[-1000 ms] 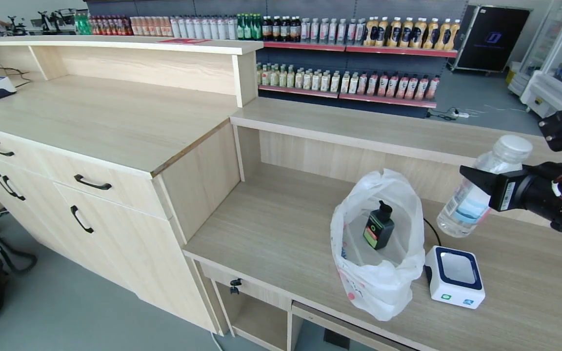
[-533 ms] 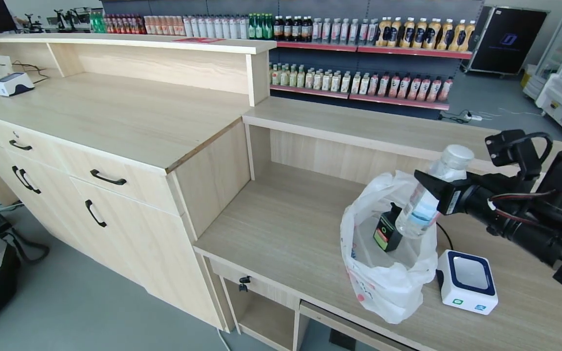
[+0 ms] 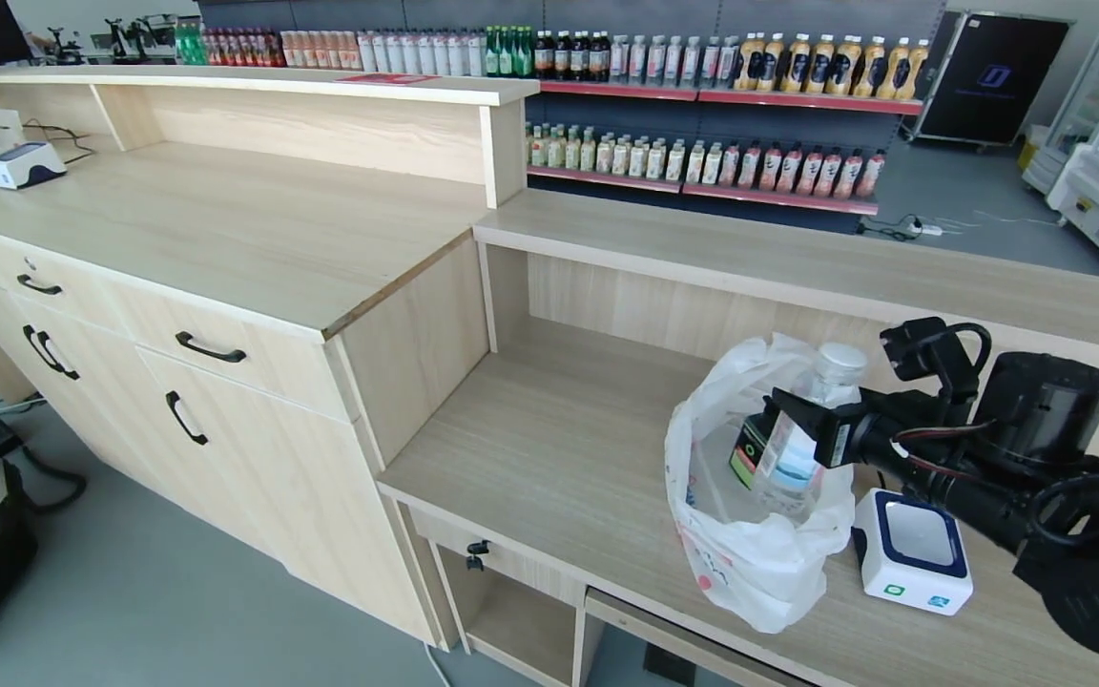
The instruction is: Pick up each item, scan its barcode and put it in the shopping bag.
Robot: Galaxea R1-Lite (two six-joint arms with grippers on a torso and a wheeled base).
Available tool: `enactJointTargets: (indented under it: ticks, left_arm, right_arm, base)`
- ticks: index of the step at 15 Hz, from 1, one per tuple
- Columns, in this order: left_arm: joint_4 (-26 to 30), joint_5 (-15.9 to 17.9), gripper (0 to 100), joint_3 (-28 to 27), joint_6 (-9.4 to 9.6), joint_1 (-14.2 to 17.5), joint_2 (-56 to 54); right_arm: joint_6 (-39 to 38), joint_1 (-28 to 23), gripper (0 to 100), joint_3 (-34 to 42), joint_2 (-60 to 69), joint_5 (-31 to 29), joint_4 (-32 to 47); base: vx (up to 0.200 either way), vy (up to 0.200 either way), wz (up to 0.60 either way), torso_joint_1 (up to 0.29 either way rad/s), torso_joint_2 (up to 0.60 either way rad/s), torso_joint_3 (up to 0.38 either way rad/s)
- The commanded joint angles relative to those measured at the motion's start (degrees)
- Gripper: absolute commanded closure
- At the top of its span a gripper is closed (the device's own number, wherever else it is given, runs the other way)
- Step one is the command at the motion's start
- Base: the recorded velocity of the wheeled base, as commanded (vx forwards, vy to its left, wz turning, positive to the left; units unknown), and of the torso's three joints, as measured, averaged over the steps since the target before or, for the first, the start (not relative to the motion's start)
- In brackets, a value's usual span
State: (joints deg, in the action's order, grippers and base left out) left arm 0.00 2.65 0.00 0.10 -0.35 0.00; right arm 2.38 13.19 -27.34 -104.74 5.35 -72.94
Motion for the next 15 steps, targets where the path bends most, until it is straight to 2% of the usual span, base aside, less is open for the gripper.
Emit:
enactJointTargets:
  ticks: [1,4,9,15]
  left_arm:
    - [0.00,-0.01,0,0.00,-0.01,0.00,0.09]
    - [0.00,-0.01,0,0.00,-0.01,0.00,0.09]
    - [0.00,-0.01,0,0.00,-0.01,0.00,0.09]
    - [0.00,0.08,0,0.00,-0.01,0.00,0.09]
  right_arm:
    - [0.26,-0.01,100,0.62,-2.75,0.01,-1.07]
    - [0.26,0.08,100,1.50,-7.14,0.19,-6.78]
    - [1.67,-0.62,100,2.21,-10.40,2.56,-8.19]
    - [3.16,-1.68,100,2.47,-13.38,2.56,-10.91]
  base:
    - [0.000,0.000,0.00,0.000,0.00,0.000]
    - [0.000,0.000,0.00,0.000,0.00,0.000]
    - [0.000,0.000,0.00,0.000,0.00,0.000]
    - [0.000,0.000,0.00,0.000,0.00,0.000]
